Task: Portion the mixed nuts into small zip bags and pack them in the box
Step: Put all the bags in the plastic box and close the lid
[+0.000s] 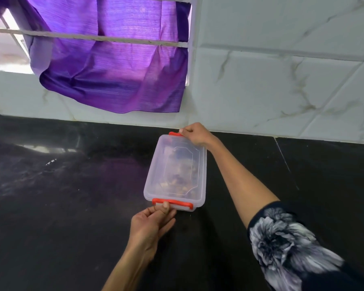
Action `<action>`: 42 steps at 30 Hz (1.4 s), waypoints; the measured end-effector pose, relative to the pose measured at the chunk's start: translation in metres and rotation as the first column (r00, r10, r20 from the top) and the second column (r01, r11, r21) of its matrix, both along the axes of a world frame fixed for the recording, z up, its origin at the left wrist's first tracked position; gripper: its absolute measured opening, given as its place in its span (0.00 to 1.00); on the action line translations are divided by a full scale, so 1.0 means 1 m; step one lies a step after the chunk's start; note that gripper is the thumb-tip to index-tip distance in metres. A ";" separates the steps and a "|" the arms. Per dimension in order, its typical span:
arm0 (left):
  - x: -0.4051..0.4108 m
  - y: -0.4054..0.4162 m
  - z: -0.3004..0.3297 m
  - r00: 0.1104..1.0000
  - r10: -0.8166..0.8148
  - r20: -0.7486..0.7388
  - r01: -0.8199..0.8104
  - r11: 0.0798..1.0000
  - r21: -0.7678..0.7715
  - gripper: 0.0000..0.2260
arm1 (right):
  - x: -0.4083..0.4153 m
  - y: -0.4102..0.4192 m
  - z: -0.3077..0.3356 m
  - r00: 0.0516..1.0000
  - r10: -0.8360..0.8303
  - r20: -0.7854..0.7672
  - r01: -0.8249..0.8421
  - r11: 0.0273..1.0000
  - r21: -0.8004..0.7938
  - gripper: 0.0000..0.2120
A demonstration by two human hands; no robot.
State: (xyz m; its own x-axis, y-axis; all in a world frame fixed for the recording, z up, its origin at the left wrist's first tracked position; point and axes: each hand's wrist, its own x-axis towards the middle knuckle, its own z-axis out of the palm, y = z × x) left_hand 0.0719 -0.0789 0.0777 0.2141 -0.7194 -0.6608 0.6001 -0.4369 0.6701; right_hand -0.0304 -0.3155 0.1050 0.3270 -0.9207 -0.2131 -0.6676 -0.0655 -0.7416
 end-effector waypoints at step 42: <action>-0.134 0.078 -0.074 -0.276 0.144 0.950 0.760 0.638 0.124 0.25 | -0.237 0.352 -0.078 0.630 -0.776 0.021 0.741 0.593 -0.314 0.19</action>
